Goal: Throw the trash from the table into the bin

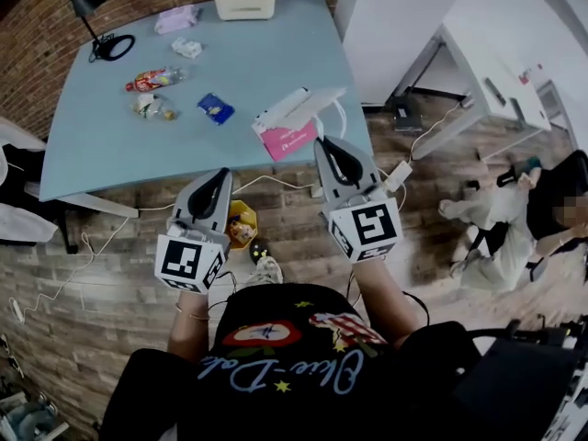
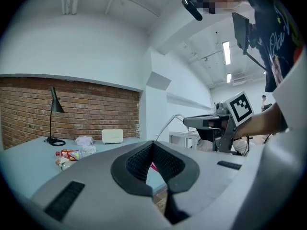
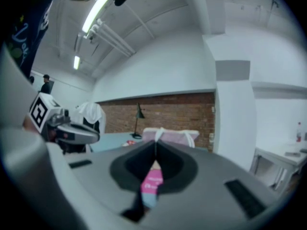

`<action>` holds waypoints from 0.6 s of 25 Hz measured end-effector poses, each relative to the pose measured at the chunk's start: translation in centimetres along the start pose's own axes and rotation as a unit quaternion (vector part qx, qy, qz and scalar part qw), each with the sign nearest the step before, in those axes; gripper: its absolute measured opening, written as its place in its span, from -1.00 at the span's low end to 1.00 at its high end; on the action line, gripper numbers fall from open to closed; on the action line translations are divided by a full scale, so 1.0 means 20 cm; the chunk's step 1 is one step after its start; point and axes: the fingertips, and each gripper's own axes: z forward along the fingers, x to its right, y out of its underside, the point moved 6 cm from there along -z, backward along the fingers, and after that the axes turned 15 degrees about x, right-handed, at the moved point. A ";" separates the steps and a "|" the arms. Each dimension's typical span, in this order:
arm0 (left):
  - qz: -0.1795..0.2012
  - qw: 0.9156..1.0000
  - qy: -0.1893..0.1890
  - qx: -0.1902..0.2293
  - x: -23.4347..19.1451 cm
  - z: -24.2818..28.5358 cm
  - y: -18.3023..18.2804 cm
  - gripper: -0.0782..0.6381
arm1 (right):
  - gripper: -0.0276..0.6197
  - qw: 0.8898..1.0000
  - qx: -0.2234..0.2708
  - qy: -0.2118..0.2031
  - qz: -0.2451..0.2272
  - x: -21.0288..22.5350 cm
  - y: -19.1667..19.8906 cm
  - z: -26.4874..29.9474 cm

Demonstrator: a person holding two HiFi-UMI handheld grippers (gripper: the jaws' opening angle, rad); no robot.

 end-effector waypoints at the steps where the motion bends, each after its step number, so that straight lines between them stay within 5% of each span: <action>1: 0.000 1.000 -0.005 -0.002 0.02 -0.03 -0.01 -0.76 | -0.88 1.000 0.002 -0.004 0.000 -0.01 -0.01 -0.03; 15: 0.026 0.997 -0.065 -0.027 0.36 -0.70 -0.06 -0.76 | -0.88 0.998 0.006 -0.051 0.020 -0.39 -0.03 -0.49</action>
